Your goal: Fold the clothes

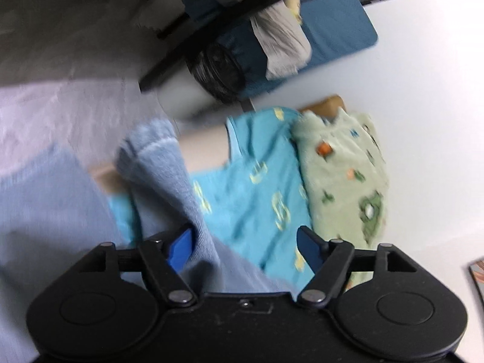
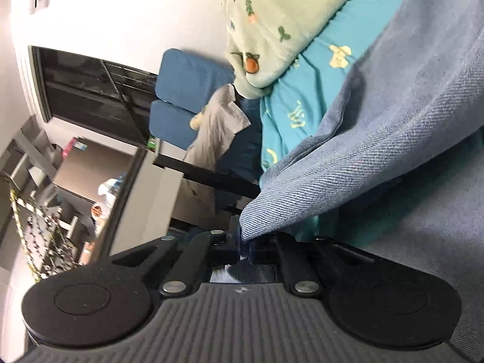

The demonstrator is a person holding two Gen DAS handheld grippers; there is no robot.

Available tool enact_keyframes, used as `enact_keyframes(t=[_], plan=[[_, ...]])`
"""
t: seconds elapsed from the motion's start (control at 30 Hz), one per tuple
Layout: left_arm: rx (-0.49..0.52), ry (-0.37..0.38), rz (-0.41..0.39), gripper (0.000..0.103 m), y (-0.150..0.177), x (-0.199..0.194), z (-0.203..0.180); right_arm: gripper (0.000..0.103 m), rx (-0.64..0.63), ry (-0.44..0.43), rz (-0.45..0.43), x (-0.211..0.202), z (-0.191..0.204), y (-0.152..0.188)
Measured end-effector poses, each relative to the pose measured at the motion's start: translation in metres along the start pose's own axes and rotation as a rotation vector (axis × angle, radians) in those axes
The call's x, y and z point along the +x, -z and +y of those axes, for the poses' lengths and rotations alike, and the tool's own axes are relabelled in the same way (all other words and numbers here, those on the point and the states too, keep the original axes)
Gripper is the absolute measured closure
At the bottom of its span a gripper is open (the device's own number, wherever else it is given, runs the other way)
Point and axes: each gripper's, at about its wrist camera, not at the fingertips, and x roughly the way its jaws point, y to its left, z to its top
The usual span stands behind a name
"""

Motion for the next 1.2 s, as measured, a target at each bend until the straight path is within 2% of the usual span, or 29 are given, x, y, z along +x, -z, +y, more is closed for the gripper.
enact_keyframes(t=[0.1, 0.17, 0.27, 0.37, 0.47, 0.5, 0.57, 0.67, 0.73, 0.83, 1.03, 1.1, 1.2], plan=[[-0.042, 0.046, 0.061, 0.031, 0.020, -0.007, 0.002, 0.098, 0.014, -0.002, -0.002, -0.003, 0.001, -0.003], [-0.074, 0.125, 0.121, 0.031, 0.027, -0.006, 0.000, 0.098, 0.025, -0.002, 0.003, -0.003, 0.001, -0.005], [-0.012, 0.210, 0.143, 0.029, 0.038, -0.007, -0.017, 0.098, 0.020, 0.001, 0.010, -0.004, 0.003, -0.008], [0.032, 0.264, 0.237, 0.028, 0.054, 0.011, -0.026, 0.097, 0.018, -0.007, 0.016, -0.004, 0.004, -0.009], [-0.062, 0.333, 0.370, 0.027, 0.070, 0.041, -0.011, 0.097, 0.035, -0.018, 0.015, -0.005, 0.003, -0.011], [-0.102, 0.331, 0.395, 0.027, 0.073, 0.047, -0.005, 0.097, 0.039, -0.022, 0.013, -0.006, 0.002, -0.012], [-0.177, 0.323, 0.425, 0.027, 0.078, 0.058, 0.006, 0.097, 0.050, -0.029, 0.008, -0.008, 0.001, -0.013], [-0.237, 0.348, 0.441, 0.023, 0.082, 0.070, 0.015, 0.097, 0.048, -0.048, 0.003, -0.010, 0.002, -0.014], [-0.259, 0.354, 0.432, 0.022, 0.081, 0.080, 0.016, 0.097, 0.040, -0.059, 0.002, -0.011, 0.004, -0.014], [-0.272, 0.348, 0.377, 0.022, 0.076, 0.086, 0.021, 0.097, 0.045, -0.064, -0.003, -0.011, 0.004, -0.013], [-0.290, 0.316, 0.142, 0.026, 0.048, 0.074, 0.033, 0.097, 0.043, -0.113, -0.059, -0.019, 0.005, -0.012], [-0.293, 0.286, 0.036, 0.027, 0.033, 0.063, 0.037, 0.097, 0.037, -0.126, -0.077, -0.022, 0.007, -0.013], [-0.286, 0.278, -0.076, 0.027, 0.008, 0.051, 0.038, 0.098, 0.032, -0.142, -0.088, -0.023, 0.009, -0.013]])
